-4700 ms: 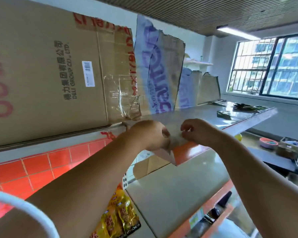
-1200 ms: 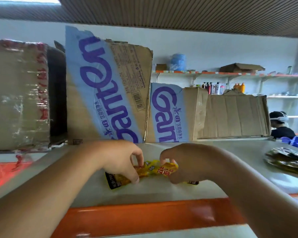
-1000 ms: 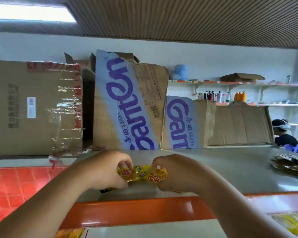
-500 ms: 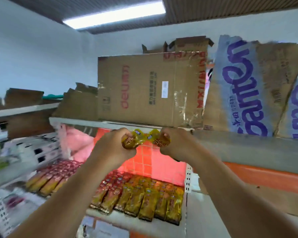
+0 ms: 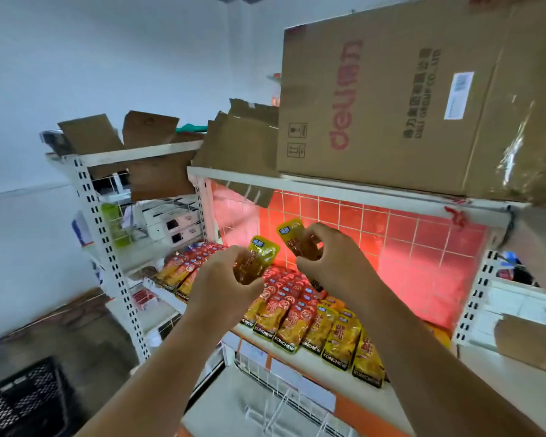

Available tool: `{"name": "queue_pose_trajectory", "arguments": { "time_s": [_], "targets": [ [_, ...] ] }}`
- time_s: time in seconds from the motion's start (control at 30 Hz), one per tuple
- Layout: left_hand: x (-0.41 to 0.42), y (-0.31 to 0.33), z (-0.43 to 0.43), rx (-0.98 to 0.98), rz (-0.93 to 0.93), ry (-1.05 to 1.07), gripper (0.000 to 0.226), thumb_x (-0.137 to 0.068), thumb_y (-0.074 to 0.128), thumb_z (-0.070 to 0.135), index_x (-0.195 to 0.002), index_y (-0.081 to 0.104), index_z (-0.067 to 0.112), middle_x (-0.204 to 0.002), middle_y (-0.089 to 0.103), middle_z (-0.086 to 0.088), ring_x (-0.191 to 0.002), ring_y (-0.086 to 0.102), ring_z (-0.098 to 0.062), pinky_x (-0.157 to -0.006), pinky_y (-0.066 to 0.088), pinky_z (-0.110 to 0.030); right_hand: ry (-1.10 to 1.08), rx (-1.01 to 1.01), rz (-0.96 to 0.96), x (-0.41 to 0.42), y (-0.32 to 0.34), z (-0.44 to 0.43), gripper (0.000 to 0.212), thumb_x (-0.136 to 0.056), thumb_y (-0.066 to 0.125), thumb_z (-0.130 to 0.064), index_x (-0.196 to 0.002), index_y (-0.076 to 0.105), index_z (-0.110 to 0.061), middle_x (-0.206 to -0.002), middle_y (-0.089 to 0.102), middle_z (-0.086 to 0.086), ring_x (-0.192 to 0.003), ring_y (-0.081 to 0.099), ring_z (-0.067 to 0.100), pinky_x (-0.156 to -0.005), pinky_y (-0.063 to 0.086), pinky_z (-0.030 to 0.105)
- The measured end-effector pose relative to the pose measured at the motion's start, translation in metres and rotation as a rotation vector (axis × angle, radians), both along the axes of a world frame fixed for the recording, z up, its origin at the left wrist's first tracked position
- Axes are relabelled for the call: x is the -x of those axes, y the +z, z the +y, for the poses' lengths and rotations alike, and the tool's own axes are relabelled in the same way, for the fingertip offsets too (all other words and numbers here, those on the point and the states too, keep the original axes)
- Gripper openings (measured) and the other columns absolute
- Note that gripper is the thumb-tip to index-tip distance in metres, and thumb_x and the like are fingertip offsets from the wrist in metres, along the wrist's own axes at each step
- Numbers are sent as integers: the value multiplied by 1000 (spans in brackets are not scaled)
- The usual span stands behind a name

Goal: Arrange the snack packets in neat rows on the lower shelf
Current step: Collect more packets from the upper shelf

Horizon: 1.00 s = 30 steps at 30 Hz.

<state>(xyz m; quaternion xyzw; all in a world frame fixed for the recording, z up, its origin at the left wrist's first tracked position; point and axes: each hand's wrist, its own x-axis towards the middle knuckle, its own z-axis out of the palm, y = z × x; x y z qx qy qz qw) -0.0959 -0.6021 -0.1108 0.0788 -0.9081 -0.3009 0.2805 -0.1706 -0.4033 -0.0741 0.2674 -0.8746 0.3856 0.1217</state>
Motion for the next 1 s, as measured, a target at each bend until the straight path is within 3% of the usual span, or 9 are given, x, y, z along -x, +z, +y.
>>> {"name": "queue_pose_trajectory", "arguments": {
  "time_s": [0.17, 0.33, 0.47, 0.57, 0.73, 0.83, 0.9, 1.0],
  "targets": [
    [33, -32, -2, -48, -4, -10, 50, -79, 84, 41, -123, 63, 30, -110, 64, 11, -103, 60, -13, -88, 51, -29, 13, 21, -75, 35, -40, -8, 22, -80, 72, -33, -95, 56, -32, -97, 61, -5, -81, 61, 17, -65, 50, 33],
    [72, -57, 4, -75, 0, -27, 57, -81, 83, 43, -131, 57, 33, -117, 59, 14, -110, 56, -11, -92, 49, -28, -26, 61, -163, 73, -68, 4, 23, -79, 75, -33, -93, 56, -31, -95, 61, -5, -79, 63, 17, -68, 56, 43],
    [102, -72, 17, -73, 5, -20, 72, -80, 79, 47, -143, 49, 31, -126, 52, 13, -114, 47, -9, -100, 49, -38, -80, 44, -184, 100, -85, 18, 27, -80, 78, -34, -96, 57, -34, -96, 60, -6, -81, 61, 12, -67, 53, 35],
    [123, -85, 28, -27, -1, -44, 72, -79, 75, 49, -143, 47, 32, -126, 51, 11, -109, 44, -8, -96, 48, -38, -106, 7, -195, 116, -101, 27, 27, -82, 77, -33, -98, 56, -35, -97, 59, -7, -74, 61, 7, -55, 46, 21],
    [145, -110, 48, 61, -49, -153, 67, -78, 67, 51, -139, 47, 35, -132, 55, 8, -109, 54, -17, -94, 50, -41, -206, -70, -240, 122, -128, 42, 27, -81, 77, -34, -99, 56, -29, -96, 55, -7, -80, 58, 13, -65, 45, 30],
    [157, -131, 59, 93, -69, -263, 66, -77, 67, 51, -139, 53, 32, -133, 57, 9, -112, 58, -17, -92, 50, -36, -287, -88, -284, 122, -150, 56, 28, -78, 78, -37, -90, 54, -31, -92, 56, -8, -73, 58, 6, -59, 41, 20],
    [163, -146, 68, 124, -83, -364, 63, -79, 68, 51, -138, 52, 36, -131, 55, 13, -109, 57, -14, -89, 45, -32, -365, -100, -306, 119, -165, 67, 32, -75, 78, -41, -99, 59, -32, -91, 56, -11, -72, 53, -1, -59, 36, 14],
    [168, -168, 81, 143, -90, -499, 60, -79, 71, 50, -136, 54, 36, -128, 54, 15, -106, 57, -13, -87, 47, -36, -495, -156, -326, 106, -185, 86, 46, -71, 71, -52, -113, 62, -33, -98, 58, -7, -80, 60, 11, -65, 43, 25]
  ]
}}
